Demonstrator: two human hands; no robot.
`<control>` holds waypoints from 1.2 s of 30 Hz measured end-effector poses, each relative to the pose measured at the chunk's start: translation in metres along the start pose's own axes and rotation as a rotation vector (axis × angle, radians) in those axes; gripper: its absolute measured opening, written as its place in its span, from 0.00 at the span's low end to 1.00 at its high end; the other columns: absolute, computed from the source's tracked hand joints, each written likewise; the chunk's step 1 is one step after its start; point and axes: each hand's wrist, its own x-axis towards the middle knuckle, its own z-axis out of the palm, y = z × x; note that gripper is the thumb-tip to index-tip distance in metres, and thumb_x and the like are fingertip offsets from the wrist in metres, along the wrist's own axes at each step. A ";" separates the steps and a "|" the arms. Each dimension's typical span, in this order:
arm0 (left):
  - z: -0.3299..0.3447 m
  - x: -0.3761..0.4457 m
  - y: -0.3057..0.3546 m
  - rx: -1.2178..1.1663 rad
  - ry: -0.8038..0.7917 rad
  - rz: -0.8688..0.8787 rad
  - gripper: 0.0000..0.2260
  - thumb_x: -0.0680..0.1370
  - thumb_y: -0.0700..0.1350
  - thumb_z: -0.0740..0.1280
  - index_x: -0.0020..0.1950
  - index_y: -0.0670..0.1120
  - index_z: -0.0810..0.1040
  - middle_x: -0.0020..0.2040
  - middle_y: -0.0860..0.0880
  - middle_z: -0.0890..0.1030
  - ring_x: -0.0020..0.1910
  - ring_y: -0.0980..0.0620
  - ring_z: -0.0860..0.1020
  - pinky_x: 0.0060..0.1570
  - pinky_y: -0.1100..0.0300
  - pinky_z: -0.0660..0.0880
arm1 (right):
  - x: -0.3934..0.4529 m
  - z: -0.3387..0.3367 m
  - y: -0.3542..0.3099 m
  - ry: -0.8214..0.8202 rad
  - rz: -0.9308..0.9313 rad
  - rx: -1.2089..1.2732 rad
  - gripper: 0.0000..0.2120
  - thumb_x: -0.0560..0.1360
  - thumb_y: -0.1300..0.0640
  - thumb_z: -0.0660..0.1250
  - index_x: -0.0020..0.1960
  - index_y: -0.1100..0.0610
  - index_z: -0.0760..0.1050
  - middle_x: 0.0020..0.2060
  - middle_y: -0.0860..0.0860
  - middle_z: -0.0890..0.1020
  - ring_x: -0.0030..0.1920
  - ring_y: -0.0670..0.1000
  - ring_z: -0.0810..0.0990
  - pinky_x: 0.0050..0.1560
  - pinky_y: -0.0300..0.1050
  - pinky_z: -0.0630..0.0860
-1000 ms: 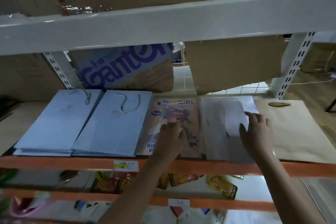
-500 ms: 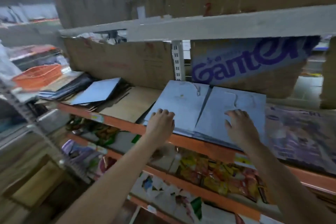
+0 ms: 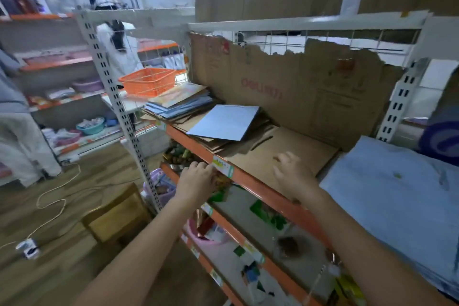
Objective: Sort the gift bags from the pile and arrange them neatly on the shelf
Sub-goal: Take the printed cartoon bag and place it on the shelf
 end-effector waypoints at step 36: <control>0.092 0.425 -0.375 -0.267 -0.277 0.021 0.53 0.53 0.81 0.50 0.71 0.52 0.60 0.72 0.43 0.62 0.72 0.40 0.58 0.70 0.40 0.54 | 0.251 0.112 -0.132 0.348 1.002 0.698 0.16 0.78 0.56 0.61 0.64 0.59 0.71 0.50 0.57 0.76 0.42 0.54 0.77 0.41 0.48 0.72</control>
